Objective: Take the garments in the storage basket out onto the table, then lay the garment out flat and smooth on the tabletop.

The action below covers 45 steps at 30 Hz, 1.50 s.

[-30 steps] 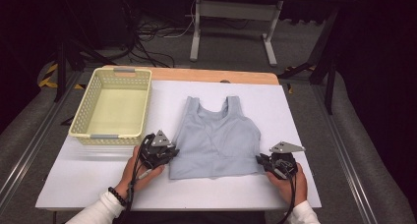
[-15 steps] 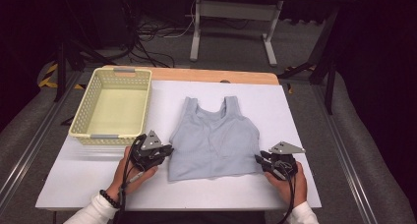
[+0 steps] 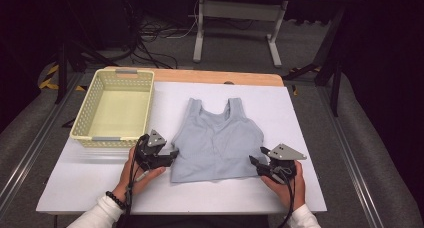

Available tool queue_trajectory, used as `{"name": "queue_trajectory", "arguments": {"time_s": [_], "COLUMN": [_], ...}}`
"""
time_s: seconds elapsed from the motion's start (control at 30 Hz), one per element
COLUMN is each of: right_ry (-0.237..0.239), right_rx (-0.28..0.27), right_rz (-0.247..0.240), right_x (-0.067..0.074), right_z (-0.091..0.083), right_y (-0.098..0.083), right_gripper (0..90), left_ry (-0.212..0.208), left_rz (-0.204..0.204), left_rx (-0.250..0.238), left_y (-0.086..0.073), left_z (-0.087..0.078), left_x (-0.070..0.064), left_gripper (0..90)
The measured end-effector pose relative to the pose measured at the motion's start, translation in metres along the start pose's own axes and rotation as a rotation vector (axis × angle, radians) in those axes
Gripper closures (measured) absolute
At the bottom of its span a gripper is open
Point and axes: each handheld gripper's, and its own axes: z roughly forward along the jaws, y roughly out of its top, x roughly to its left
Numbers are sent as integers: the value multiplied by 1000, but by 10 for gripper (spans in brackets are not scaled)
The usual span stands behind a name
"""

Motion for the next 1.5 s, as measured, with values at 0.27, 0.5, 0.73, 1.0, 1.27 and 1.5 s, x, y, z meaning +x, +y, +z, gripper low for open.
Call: {"name": "queue_trajectory", "arguments": {"time_s": [0.27,0.5,0.73,1.0,1.27,1.5], "right_ry": [2,16,23,69,241,373], "right_rx": [1,-2,-20,-105,-104,-85], "right_rz": [5,-13,-21,-19,-89,-141], "right_x": [-2,2,6,30,78,129], "right_z": [2,5,8,8,29,59], "right_y": [-1,1,5,27,43,52], "right_gripper": [448,409,345,267,310,376], "left_ry": [-22,-92,-109,-90,-77,-69], "left_rz": [2,24,19,73,101,110], "left_rx": [37,35,8,-13,-9,-6], "left_y": [7,8,4,2,3,3], "left_z": [14,15,7,-3,-4,-3], "left_x": [-5,-6,-3,-6,-7,-6], "left_gripper": [454,748,828,829,830,830]}}
